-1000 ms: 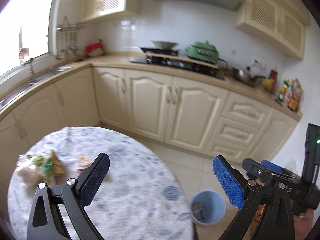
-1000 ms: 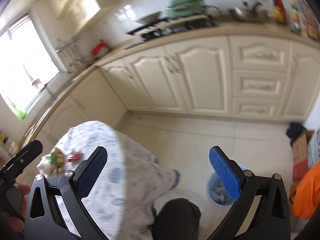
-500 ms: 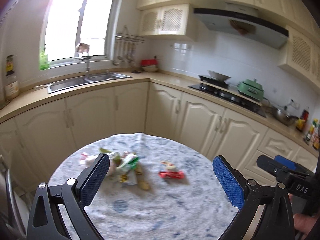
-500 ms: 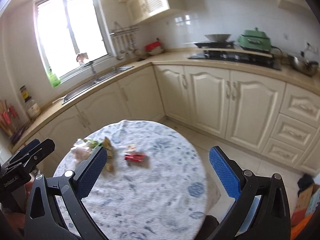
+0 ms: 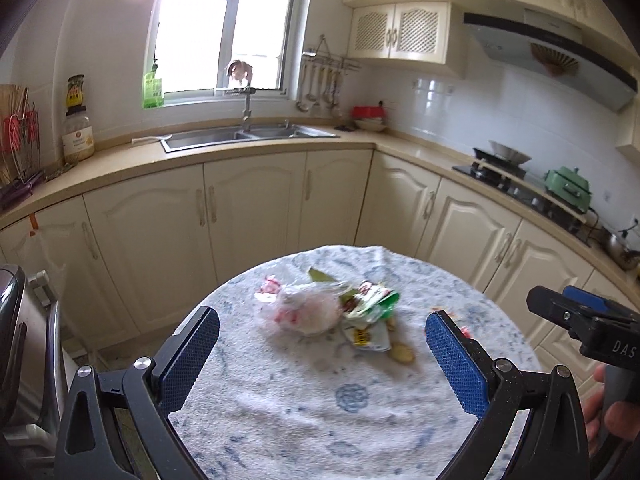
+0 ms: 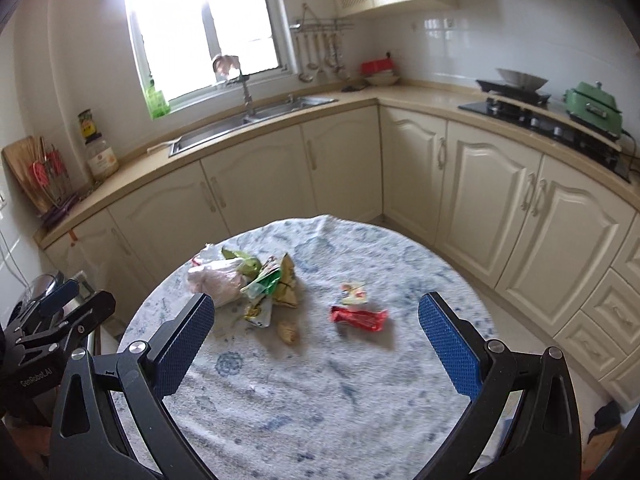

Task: Collect trash
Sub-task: 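Grasp the red-printed plastic bag with the left tool while the right tool grasps the green snack packet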

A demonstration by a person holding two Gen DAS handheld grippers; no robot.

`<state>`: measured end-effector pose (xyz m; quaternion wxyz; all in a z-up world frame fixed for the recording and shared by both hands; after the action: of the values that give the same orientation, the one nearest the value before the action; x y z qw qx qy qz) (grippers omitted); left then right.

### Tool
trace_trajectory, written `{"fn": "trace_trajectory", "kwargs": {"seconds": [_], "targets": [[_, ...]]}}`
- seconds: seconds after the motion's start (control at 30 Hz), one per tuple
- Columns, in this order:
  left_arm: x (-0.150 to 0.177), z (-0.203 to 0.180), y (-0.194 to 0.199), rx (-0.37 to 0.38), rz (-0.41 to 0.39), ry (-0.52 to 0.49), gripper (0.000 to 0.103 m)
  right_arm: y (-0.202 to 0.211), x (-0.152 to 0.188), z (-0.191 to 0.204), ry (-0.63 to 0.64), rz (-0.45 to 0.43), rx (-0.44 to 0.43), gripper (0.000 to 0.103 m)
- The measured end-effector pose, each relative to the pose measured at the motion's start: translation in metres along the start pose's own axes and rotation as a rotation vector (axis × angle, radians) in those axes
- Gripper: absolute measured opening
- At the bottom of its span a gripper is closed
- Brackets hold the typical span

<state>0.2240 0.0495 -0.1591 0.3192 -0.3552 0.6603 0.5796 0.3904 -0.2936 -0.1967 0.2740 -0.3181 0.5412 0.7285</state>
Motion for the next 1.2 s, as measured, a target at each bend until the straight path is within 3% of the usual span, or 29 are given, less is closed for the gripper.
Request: {"fn": "trace_trajectory", "kwargs": {"seconds": [0.27, 0.67, 0.8, 0.83, 0.9, 0.93, 1.0, 1.07, 1.2], "targets": [[-0.012, 0.007, -0.077, -0.04, 0.118, -0.008, 0.102, -0.074, 0.006, 0.017, -0.002, 0.114, -0.041, 0.103], [-0.034, 0.013, -0.243, -0.046, 0.283, -0.017, 0.102, -0.145, 0.004, 0.02, -0.024, 0.208, -0.042, 0.103], [-0.035, 0.01, -0.282, 0.005, 0.314, 0.024, 0.097, -0.17, 0.003, 0.027, -0.031, 0.241, -0.066, 0.102], [-0.036, 0.01, -0.289, 0.03, 0.32, 0.043, 0.087, -0.175, 0.003, 0.029, -0.033, 0.248, -0.073, 0.099], [-0.037, 0.012, -0.298, 0.063, 0.321, 0.078, 0.079, -0.188, 0.003, 0.034, -0.034, 0.266, -0.082, 0.09], [-0.039, 0.014, -0.301, 0.063, 0.315, 0.08, 0.069, -0.194, 0.005, 0.036, -0.033, 0.276, -0.081, 0.085], [-0.042, 0.018, -0.306, 0.073, 0.313, 0.089, 0.062, -0.206, 0.008, 0.039, -0.035, 0.297, -0.086, 0.074], [-0.044, 0.024, -0.312, 0.08, 0.311, 0.107, 0.058, -0.213, 0.013, 0.042, -0.035, 0.318, -0.095, 0.047], [-0.051, 0.04, -0.317, 0.081, 0.305, 0.126, 0.055, -0.206, 0.014, 0.052, -0.014, 0.291, -0.126, 0.03]]}}
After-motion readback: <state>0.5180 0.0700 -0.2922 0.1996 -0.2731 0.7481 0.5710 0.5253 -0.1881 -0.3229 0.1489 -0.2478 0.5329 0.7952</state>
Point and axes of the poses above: each gripper's, at about its wrist camera, not at the fingertips, and y roughly against the way its jaws point, z to its left, x to its underside, the point moved 8 cm from there along -y, roughly the way its jaws point, and after that the axes turned 1 degree about -x, right-handed, at the moved point
